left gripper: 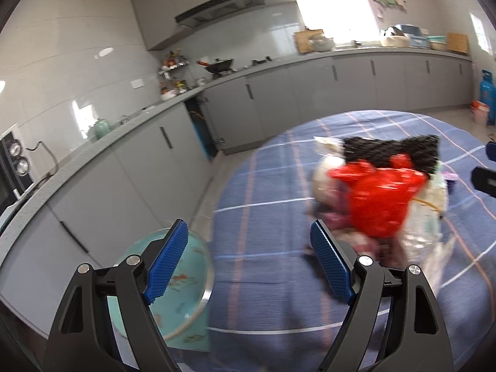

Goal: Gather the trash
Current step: 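Grasp the patterned cloth rag with the left tool from the pile, then grasp the red plastic bag with the right tool while the left tool holds the rag over the bin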

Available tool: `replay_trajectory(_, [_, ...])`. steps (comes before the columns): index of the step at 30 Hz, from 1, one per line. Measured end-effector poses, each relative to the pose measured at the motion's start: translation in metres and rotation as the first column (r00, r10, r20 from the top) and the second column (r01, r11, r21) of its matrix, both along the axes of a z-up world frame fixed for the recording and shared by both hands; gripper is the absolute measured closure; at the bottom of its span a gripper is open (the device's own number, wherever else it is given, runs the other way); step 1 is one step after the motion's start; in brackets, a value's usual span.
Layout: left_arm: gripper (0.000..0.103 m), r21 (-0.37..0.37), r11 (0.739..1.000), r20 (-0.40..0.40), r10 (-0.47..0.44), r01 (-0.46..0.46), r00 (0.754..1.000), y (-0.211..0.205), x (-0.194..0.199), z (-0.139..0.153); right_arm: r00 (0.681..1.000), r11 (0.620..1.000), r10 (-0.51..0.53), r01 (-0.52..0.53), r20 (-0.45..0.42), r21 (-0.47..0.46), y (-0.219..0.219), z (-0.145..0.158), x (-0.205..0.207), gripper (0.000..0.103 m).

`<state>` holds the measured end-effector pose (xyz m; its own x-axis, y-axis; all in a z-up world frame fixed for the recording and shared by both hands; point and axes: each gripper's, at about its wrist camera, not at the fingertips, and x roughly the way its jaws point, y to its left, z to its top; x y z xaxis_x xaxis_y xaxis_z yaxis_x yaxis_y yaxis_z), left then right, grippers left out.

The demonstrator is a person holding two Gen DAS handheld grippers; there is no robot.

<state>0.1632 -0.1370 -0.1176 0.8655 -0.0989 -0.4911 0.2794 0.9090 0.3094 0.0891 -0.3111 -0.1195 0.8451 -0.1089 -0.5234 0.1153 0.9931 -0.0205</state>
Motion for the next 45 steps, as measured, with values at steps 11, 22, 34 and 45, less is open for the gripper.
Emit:
replay_trajectory(11, [0.024,0.026,0.994,-0.098,-0.102,0.105,0.990,-0.046,-0.007,-0.032,0.999,1.000,-0.018,0.018,-0.028,0.003,-0.018,-0.023,-0.007,0.045])
replay_trajectory(22, [0.088,-0.013,0.981,-0.144,-0.194,0.194,0.970,-0.047,-0.013,-0.027,1.000,1.000,-0.015,0.016,-0.006,0.018,-0.021,-0.020,-0.016,0.045])
replay_trajectory(34, [0.088,-0.010,0.988,-0.006,-0.156,0.156,0.988,-0.006,-0.033,0.021,0.999,0.999,-0.025,0.024,0.020,0.029,-0.022,-0.010,-0.015,0.045])
replay_trajectory(45, [0.088,-0.032,0.990,0.075,-0.133,0.135,0.988,0.015,-0.042,0.054,0.997,0.997,-0.008,0.002,0.074,0.073,-0.015,0.012,0.001,0.045])
